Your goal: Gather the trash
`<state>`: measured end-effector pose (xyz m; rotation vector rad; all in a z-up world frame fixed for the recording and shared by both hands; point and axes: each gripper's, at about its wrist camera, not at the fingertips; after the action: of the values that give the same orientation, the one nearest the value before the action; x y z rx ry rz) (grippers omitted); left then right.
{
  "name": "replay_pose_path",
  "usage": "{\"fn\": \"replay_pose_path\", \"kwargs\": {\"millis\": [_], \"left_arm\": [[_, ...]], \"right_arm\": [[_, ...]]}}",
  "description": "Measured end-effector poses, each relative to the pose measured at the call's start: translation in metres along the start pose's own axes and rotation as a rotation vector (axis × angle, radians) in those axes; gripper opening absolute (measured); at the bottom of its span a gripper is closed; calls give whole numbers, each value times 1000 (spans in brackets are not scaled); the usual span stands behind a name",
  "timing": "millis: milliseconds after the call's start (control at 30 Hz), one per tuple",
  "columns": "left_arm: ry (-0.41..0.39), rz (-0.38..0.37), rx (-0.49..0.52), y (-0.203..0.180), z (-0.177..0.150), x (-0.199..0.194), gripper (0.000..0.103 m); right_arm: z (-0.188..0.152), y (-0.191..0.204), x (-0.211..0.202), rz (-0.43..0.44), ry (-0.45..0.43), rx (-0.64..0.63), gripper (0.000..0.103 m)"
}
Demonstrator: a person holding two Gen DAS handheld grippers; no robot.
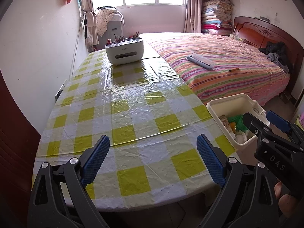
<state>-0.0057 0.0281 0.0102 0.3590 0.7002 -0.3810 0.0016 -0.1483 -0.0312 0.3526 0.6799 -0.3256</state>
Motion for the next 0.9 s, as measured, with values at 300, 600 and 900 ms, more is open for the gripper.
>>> {"fn": "replay_pose_path", "kwargs": {"millis": [300,600,900], "left_arm": [[5,9,18,-5,-1,3,91],[-3,11,29,-10,0,3,91],[-1,-4,86,-21,-1,4,91]], "right_arm": [[-2,-2,3,1,12,9,72],[-2,-4,6,0,21,18,72],[-3,-7,8,1,26,23,72]]}}
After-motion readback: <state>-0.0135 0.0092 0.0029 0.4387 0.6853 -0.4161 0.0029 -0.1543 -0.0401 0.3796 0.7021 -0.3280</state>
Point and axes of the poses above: each gripper's, at about its wrist camera, not at the fingertips, and x roughly the way its jaws point, y to its left, z to its top, and after that the axes turned 9 degrees about x, right-handed
